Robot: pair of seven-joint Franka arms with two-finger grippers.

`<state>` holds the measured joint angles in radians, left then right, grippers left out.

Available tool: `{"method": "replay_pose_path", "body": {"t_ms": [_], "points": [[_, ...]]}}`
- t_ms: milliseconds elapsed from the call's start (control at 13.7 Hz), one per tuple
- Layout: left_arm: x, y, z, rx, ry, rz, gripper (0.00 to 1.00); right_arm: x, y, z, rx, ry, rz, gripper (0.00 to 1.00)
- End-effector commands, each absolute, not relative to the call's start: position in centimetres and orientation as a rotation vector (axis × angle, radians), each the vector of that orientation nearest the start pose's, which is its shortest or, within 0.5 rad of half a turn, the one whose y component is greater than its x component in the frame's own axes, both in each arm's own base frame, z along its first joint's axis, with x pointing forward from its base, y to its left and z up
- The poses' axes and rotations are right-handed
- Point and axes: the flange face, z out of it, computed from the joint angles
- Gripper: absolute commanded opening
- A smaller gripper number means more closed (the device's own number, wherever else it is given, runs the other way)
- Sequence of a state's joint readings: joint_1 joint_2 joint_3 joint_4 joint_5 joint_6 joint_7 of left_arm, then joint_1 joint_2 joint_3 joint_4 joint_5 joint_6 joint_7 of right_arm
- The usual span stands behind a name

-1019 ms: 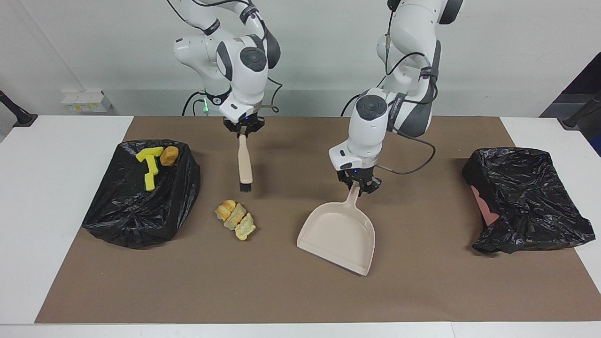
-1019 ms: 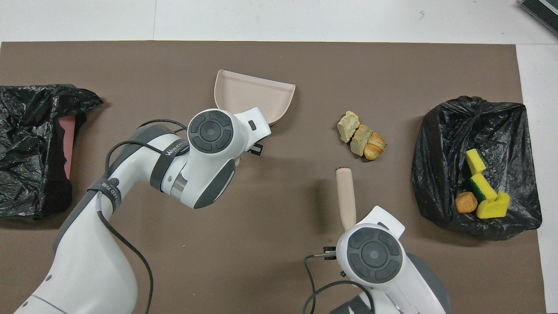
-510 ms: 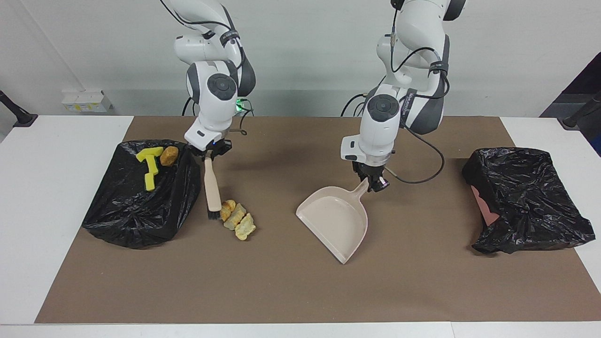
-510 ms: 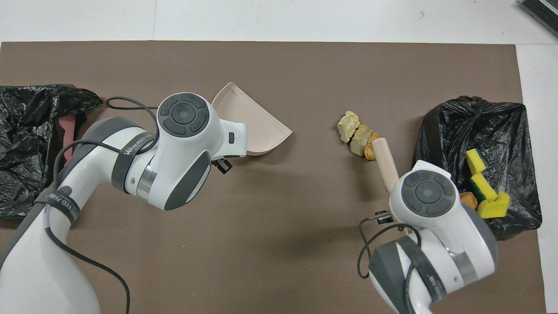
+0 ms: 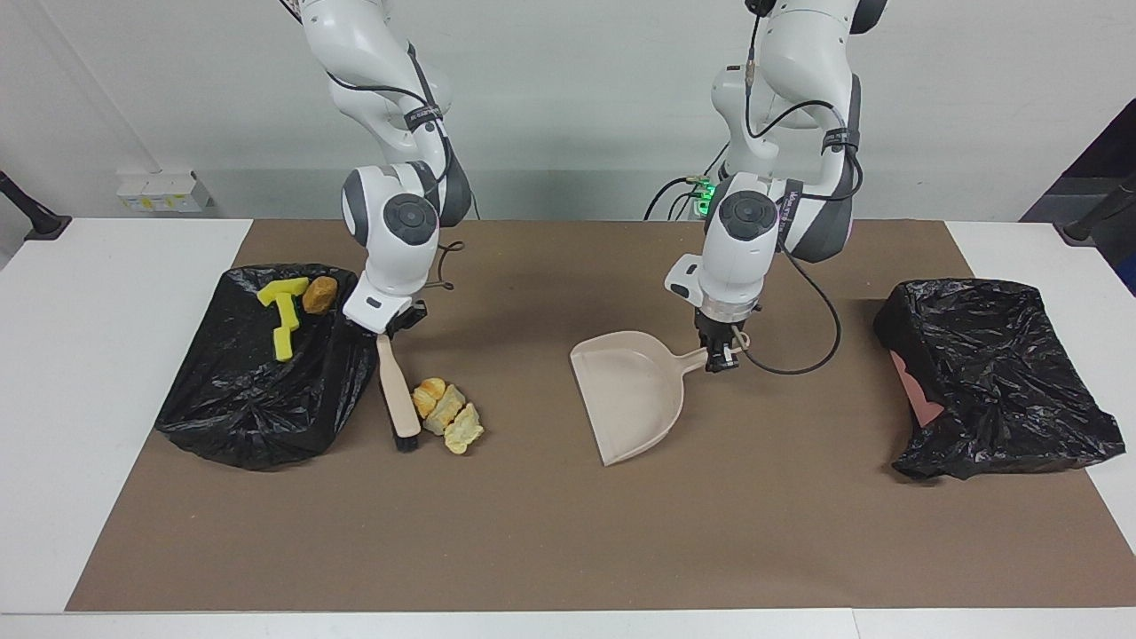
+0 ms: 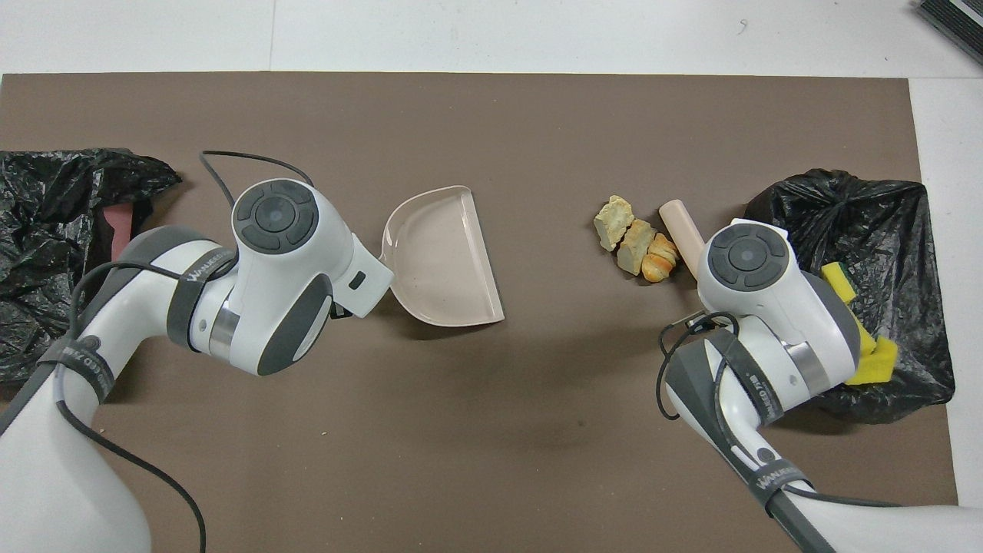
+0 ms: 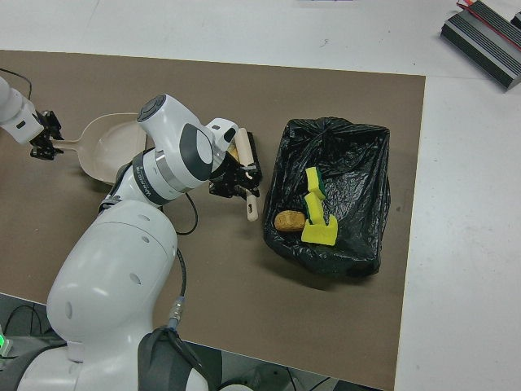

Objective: Sweep and dump trash in bin
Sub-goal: 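Move the dustpan toward the bread with the left gripper while the right gripper sweeps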

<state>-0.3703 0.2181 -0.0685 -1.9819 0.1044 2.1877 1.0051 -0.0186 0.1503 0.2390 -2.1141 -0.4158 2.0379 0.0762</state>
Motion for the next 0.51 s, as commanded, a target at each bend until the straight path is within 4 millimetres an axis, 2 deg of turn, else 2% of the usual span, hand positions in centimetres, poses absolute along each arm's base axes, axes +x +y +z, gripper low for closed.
{"method": "replay_pose_path", "body": {"t_ms": [0,146,218,291,364,437], "points": [[51.5,-23.6,35.7,-2.203,2.126,0.053,0.08,54.0,11.2,32.9,-3.322,-0.609,0.288,0.0],[50.6,-23.1,35.5,-2.208,2.127,0.09,0.21,54.4,12.7,32.3,-3.271,-0.58,0.275,0.0],[50.3,-23.0,35.6,-2.228,2.108,0.11,0.29,54.3,14.1,32.2,-3.255,-0.614,0.264,0.0],[49.9,-22.7,35.4,-2.285,2.052,0.16,0.5,54.2,15.1,32.4,-3.248,-0.642,0.25,0.0],[49.9,-22.6,35.4,-2.329,2.001,0.176,0.58,54.2,16.0,32.5,-3.229,-0.644,0.24,0.0],[49.9,-22.7,35.5,-2.333,1.995,0.167,0.58,53.8,17.5,32.6,-3.181,-0.613,0.238,0.0]]}}
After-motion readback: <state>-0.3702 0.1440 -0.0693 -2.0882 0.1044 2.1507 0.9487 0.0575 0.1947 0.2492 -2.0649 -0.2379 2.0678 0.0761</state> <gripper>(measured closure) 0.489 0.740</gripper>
